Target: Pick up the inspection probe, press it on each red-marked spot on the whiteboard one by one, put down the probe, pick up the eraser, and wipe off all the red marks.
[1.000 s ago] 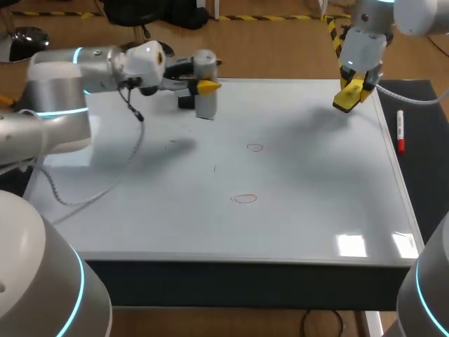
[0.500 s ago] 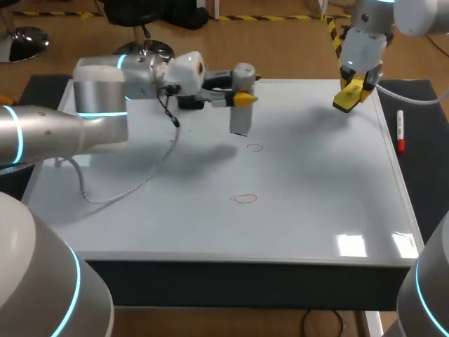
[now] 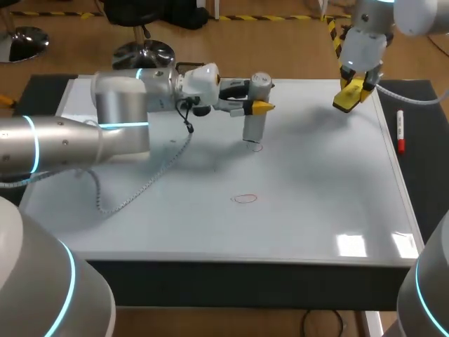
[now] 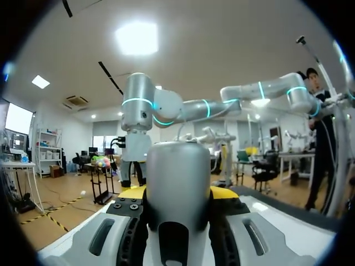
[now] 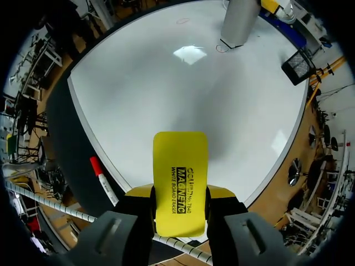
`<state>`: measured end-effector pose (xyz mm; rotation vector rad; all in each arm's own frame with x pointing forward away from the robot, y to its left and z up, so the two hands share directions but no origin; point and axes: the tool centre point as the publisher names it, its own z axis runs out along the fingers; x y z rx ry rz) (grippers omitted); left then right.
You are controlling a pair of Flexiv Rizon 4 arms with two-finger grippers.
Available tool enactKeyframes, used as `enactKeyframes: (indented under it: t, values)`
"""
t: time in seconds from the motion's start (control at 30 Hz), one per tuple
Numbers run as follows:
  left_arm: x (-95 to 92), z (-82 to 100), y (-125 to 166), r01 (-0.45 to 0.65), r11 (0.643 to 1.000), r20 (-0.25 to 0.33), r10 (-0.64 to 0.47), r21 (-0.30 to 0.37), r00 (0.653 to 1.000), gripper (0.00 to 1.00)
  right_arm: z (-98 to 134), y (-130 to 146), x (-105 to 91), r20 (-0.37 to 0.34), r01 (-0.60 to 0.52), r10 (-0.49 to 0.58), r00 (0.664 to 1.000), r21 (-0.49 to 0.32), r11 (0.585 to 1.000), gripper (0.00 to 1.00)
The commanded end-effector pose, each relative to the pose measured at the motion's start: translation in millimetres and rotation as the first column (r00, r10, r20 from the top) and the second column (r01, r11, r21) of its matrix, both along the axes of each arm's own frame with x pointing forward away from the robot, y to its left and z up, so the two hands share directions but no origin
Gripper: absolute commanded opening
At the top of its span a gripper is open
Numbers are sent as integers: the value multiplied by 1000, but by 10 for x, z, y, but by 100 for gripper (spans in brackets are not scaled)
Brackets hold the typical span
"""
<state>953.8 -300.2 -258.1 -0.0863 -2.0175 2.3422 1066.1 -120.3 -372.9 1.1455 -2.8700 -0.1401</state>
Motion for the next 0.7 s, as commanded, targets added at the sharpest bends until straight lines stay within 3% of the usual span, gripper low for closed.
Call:
enactKeyframes:
  t: [0.03, 0.7]
  values:
    - [-87, -18, -23, -50, 999, -12, 51, 7, 999, 0, 10, -5, 9, -2, -2, 2, 1000, -4, 1000, 0]
    - [16, -289, -22, -87, 996, -45, 87, -2, 995, 0, 10, -5, 9, -2, -2, 2, 1000, -4, 1000, 0]
